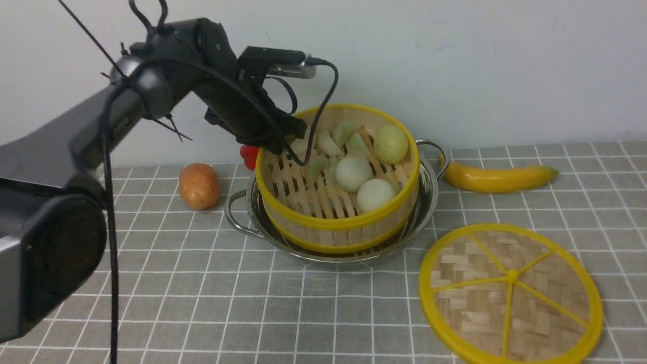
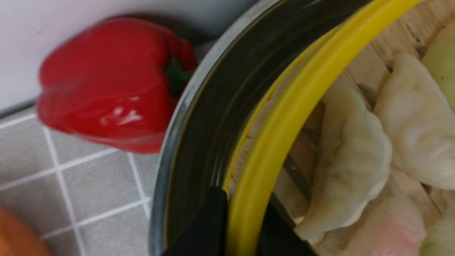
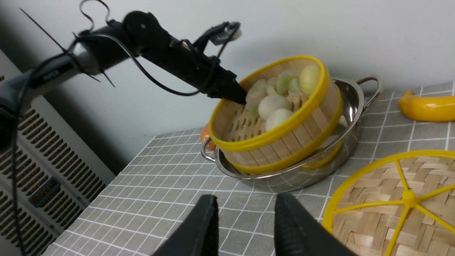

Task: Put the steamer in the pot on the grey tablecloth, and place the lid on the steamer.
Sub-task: 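Place the bamboo steamer basket with dumplings into the steel pot with the left gripper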

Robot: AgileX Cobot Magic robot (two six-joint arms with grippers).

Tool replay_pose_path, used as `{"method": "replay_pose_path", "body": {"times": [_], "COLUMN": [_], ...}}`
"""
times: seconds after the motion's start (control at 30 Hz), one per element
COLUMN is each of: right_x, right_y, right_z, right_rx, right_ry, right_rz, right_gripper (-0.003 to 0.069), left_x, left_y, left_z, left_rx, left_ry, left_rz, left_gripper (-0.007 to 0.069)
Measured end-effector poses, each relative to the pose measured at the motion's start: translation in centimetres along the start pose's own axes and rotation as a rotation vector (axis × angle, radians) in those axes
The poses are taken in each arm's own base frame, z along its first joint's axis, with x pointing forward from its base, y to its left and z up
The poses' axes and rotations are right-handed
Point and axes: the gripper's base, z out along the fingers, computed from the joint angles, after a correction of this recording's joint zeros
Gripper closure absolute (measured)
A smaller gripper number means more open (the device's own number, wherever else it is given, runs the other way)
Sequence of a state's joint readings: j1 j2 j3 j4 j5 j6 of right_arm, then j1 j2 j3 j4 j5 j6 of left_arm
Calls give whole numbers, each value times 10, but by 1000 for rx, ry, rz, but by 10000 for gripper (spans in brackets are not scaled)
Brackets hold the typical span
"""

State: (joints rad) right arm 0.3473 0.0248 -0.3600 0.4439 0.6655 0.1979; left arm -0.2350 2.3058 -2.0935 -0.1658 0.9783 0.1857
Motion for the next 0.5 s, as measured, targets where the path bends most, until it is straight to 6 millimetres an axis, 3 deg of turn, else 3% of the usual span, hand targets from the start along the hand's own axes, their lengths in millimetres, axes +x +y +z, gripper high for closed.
{"method": "replay_pose_path", "body": {"times": [0.37,0.5], "right_x": [0,0], "right_y": [0,0], "right_z": [0,0], "right_rx": [0,0], "right_ry": [0,0], "right_rz": [8,11], "right_gripper": [416,416], "left_x": [11,12], "left_y": [3,4], "left_z": [50,56], "left_rx": [-6,-1], "left_ry": [34,35], "left_rz": [-4,-7], "left_gripper": [582,585]}}
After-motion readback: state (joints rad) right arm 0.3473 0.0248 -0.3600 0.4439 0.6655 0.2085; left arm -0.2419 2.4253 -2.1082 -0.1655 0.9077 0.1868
